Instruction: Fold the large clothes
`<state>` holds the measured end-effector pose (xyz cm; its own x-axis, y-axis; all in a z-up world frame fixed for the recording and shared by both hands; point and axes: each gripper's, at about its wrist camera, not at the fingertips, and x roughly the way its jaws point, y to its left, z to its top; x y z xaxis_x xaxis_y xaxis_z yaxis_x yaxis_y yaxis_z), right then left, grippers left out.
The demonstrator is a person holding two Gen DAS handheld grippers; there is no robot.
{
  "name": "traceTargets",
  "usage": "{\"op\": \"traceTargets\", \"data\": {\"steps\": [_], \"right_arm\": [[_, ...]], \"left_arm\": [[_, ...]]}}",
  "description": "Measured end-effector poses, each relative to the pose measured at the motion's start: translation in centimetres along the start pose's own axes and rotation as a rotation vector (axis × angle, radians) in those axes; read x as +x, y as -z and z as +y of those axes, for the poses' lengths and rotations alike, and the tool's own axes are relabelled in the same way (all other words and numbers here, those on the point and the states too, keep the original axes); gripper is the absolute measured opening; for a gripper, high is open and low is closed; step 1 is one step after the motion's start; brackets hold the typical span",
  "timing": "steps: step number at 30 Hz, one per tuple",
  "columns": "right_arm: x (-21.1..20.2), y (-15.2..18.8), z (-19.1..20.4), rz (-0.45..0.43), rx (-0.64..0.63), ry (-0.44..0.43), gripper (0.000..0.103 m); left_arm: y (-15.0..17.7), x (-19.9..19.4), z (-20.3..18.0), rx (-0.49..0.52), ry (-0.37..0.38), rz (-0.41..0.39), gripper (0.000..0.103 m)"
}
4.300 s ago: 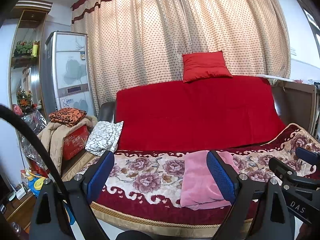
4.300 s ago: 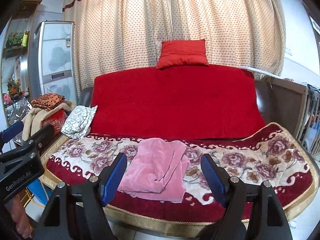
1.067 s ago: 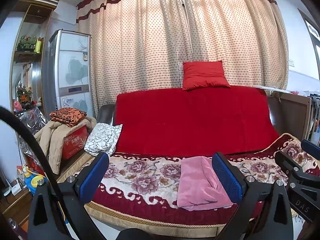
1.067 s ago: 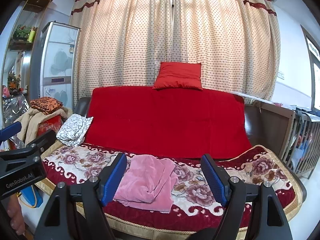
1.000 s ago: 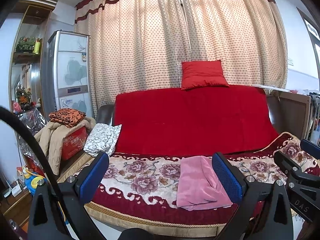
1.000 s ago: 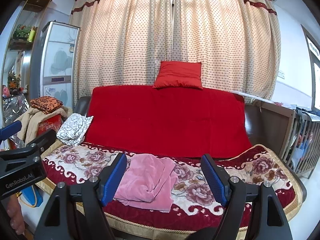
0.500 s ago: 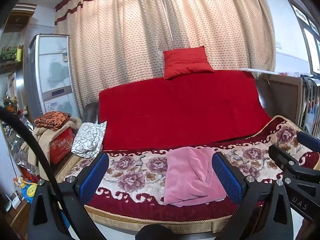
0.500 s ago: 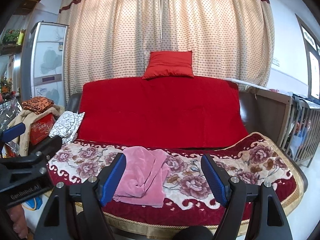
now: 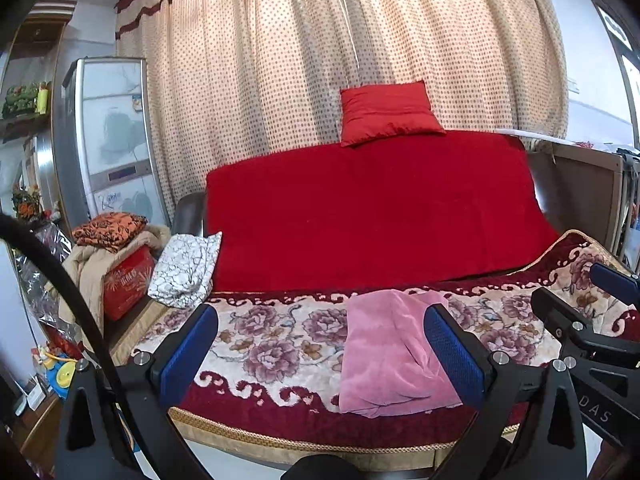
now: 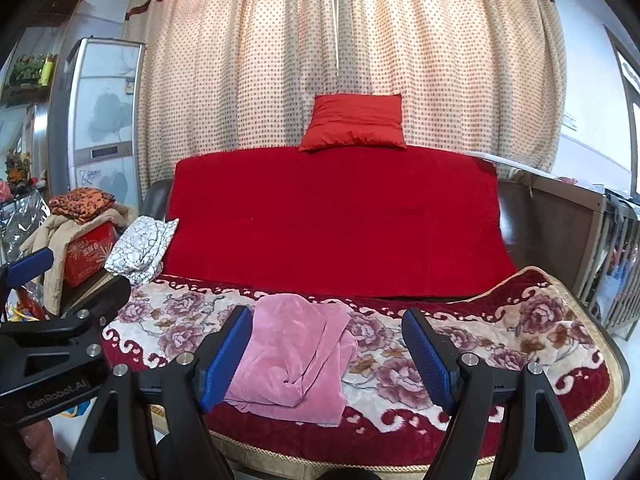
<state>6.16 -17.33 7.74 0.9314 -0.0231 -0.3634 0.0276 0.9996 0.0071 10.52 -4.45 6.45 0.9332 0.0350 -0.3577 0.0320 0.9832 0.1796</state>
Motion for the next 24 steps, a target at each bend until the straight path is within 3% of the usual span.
{"op": "traceTargets", "data": {"steps": [8,16,24], "right_arm": [[1.5,-0.8,-0.1,0.000,0.011,-0.003,0.080],[-1.6,-2.1,-2.6,-0.079,0.059,0.017,0.080],[-4.1,-1.9,-3.7,-0.115,0.087,0.024,0.080]], "left_arm": [[-1.4,0.6,1.1,-0.007,-0.045,-0.028,0.102],[-3.5,-4.5,3.4,-0.013,-0.122,-0.161,0.102],[-3.8,-7.7,2.9,0.016,-0.081,-0.234,0.102]]}}
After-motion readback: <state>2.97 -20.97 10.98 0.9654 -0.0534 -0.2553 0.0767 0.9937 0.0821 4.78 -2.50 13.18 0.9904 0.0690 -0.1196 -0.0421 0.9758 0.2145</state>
